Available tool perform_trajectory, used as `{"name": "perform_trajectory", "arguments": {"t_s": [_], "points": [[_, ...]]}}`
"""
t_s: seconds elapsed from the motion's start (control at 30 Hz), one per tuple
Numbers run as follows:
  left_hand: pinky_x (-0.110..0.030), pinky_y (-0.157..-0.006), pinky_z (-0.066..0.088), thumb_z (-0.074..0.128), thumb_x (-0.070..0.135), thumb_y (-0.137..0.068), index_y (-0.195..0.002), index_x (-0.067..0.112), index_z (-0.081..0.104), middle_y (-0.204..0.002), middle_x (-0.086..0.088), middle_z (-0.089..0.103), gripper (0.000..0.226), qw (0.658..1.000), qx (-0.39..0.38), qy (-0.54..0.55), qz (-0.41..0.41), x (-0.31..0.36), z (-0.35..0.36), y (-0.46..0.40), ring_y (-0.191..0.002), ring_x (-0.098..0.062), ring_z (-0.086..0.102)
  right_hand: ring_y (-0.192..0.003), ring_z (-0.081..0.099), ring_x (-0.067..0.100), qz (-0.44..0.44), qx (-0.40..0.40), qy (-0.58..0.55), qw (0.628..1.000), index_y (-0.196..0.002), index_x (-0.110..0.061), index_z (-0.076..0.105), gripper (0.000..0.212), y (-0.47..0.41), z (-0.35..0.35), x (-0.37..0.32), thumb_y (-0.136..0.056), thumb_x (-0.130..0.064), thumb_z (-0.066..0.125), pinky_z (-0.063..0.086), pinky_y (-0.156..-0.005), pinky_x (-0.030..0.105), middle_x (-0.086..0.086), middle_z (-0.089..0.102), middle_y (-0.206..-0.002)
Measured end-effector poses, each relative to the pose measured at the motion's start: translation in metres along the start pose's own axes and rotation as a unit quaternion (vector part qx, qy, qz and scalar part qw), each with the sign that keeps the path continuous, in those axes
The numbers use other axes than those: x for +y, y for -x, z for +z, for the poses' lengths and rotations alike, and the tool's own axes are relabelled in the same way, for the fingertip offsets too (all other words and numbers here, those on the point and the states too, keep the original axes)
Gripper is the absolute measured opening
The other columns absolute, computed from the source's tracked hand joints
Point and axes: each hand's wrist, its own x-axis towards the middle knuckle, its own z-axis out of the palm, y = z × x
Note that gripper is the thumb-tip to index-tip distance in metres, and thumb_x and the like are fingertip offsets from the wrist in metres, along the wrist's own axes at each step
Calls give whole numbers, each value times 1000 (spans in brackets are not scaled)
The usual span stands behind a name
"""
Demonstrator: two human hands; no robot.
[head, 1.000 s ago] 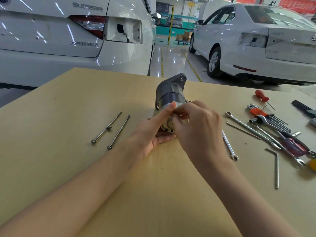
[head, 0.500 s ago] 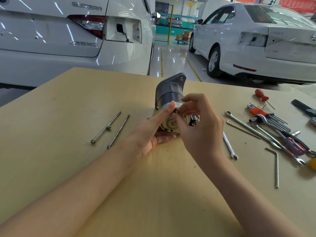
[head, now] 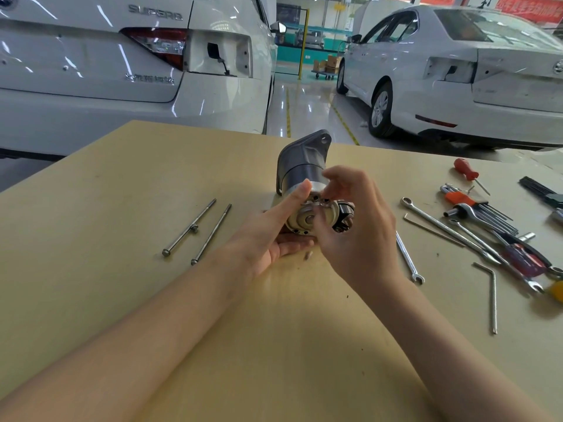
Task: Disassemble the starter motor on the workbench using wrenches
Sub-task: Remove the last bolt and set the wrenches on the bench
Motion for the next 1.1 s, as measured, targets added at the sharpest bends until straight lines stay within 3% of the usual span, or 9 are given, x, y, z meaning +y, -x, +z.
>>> {"name": "perform_trajectory", "arguments": {"t_s": [0.07, 0.2, 0.33, 0.47, 0.57, 0.67, 0.8, 0.97, 1.1], "points": [[-32, -68, 58, 79, 56, -50, -105, 10, 69, -86, -9, 75, 72, 1000, 4, 7, 0, 0, 1, 0, -80, -20, 73, -79, 59, 21, -24, -16, 18, 999, -102, 2, 62, 34, 1, 0, 1, -71, 16, 67, 47, -70, 23, 9, 59, -88], [-33, -72, 59, 78, 59, -52, -111, 12, 68, -100, -11, 74, 76, 1000, 9, 1, 5, 0, 2, 1, -89, -22, 73, -77, 55, 19, -15, -33, 22, 999, -92, 1, 65, 23, 2, -5, 4, -72, 13, 69, 47, -66, 28, 10, 58, -86], [-35, -74, 60, 79, 56, -46, -115, 8, 64, -107, -13, 72, 85, 999, 30, 19, 1, 1, 6, 2, -95, -24, 71, -65, 48, 8, 52, -56, 20, 997, -80, -5, 62, 10, 6, -26, 13, -75, 3, 66, 41, -61, 16, 0, 57, -76], [-37, -75, 60, 76, 53, -49, -113, 8, 64, -109, -14, 71, 79, 999, 40, 20, -8, 3, 7, 3, -97, -26, 71, -58, 52, 14, 161, -152, 49, 974, -68, -13, 68, 19, 17, -45, 20, -69, 6, 63, 43, -56, 24, -1, 60, -62], [-35, -76, 60, 73, 51, -56, -118, 8, 63, -111, -14, 71, 76, 1000, 27, 13, -9, 4, 7, 5, -99, -25, 70, -60, 54, 8, 185, -235, 117, 947, -73, -19, 71, 18, 23, -46, 21, -68, -3, 65, 36, -56, 10, -10, 59, -64], [-36, -78, 60, 71, 50, -58, -119, 8, 62, -112, -14, 71, 75, 1000, 23, 5, -12, 5, 7, 5, -100, -25, 70, -74, 54, 14, 203, -242, 181, 931, -87, -19, 68, 16, 22, -45, 30, -72, -15, 68, 35, -62, 25, -10, 52, -78], [-36, -79, 60, 70, 50, -61, -117, 6, 62, -110, -15, 71, 72, 1000, 23, 3, -9, 4, 7, 5, -99, -26, 70, -103, 49, 23, 237, -302, 280, 880, -110, -11, 67, 33, 19, -44, 48, -85, -32, 63, 31, -74, 27, 1, 50, -101], [-37, -79, 60, 71, 50, -61, -114, 6, 63, -107, -16, 72, 70, 1000, 24, -6, -6, 4, 6, 4, -97, -27, 71, -89, 53, 25, 222, -344, 277, 869, -93, -9, 76, 21, 18, -47, 50, -92, -18, 57, 34, -69, 30, 6, 58, -90], [-39, -79, 60, 72, 52, -59, -112, 7, 64, -106, -15, 72, 70, 999, 32, -15, 7, 1, 7, 4, -95, -27, 71, -88, 55, 26, 211, -355, 276, 868, -95, -8, 76, 19, 18, -50, 52, -90, -10, 57, 39, -72, 31, 8, 61, -88]]}}
